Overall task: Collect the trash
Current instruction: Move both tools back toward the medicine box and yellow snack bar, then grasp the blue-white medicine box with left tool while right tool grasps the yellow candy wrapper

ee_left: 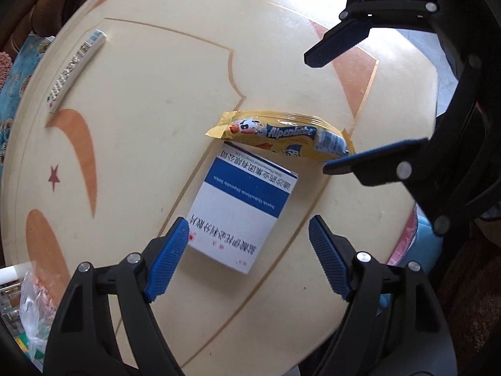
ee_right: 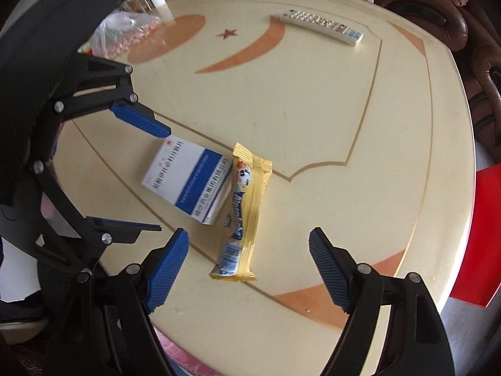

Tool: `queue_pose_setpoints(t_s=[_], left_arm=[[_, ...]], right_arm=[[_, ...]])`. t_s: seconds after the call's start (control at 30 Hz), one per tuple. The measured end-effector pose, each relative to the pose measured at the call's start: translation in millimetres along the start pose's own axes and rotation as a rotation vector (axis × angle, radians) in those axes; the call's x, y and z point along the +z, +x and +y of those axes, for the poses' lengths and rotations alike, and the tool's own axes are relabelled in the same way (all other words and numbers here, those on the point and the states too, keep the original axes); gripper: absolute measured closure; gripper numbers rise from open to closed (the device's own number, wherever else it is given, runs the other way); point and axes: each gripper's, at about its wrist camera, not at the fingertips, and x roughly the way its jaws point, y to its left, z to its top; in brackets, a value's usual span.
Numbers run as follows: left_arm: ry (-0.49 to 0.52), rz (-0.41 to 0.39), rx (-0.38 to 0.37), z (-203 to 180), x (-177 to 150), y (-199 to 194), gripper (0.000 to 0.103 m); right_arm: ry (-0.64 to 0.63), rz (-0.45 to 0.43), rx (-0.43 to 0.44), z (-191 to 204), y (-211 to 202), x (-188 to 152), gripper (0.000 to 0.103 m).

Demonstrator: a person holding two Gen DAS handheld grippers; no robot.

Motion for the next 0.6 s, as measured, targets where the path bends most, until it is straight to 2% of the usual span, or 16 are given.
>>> queue_pose_setpoints(t_s=[0.33,0.5,0.6], left_arm=[[0.036,-0.008,-0.016,-6,1,8,0.025],[0.026,-0.033,-0.023,-2,3,6,0.025],[0.022,-0.053,-0.052,2,3,5,0.020]], right_arm=[[-0.012,0.025,-0.021,-3,26,3,0.026],[-0.018,0.008,-0.034,-5,33,5,0.043],[-0.020,-0.007,-0.042,-3,33,2,0.043]])
